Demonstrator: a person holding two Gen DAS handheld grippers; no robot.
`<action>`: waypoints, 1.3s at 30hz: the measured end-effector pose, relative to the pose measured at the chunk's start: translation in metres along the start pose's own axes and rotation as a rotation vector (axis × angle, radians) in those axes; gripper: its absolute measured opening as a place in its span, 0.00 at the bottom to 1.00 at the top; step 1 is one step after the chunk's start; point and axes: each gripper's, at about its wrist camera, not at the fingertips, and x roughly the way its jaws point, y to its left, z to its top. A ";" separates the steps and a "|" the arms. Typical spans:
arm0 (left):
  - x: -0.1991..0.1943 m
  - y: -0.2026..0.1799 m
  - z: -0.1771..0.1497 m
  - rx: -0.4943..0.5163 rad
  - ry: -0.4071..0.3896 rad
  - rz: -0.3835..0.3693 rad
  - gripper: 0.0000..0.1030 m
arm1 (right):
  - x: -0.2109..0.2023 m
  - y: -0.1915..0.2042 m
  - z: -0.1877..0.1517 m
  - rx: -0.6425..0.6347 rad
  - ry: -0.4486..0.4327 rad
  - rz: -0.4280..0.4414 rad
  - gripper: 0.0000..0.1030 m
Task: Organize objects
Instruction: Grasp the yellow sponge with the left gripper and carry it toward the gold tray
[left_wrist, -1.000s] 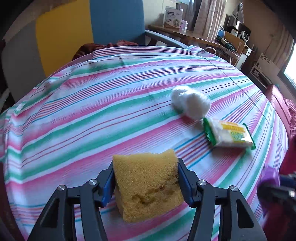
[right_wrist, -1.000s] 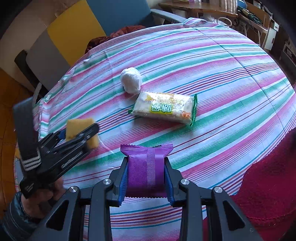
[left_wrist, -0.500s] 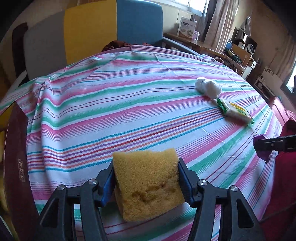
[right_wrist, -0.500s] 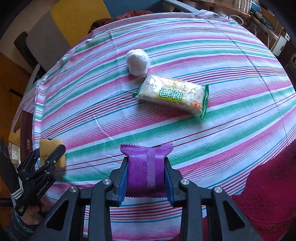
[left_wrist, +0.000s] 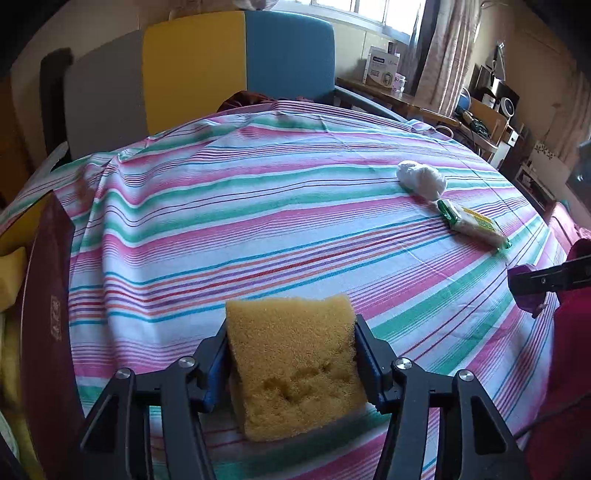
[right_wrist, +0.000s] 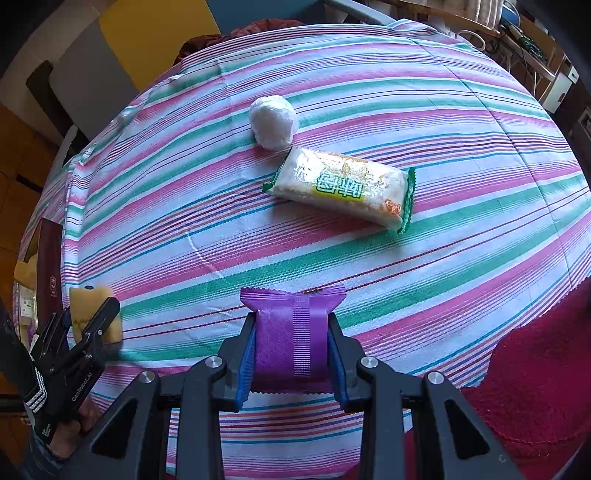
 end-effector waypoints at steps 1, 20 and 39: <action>-0.002 0.001 -0.001 -0.003 0.000 0.003 0.57 | 0.000 -0.001 0.000 0.002 0.003 0.004 0.32; -0.093 0.059 -0.012 -0.126 -0.092 0.012 0.56 | -0.002 0.000 -0.001 0.010 -0.015 -0.057 0.32; -0.186 0.250 -0.091 -0.474 -0.145 0.338 0.57 | -0.011 0.007 -0.003 -0.023 -0.082 -0.105 0.32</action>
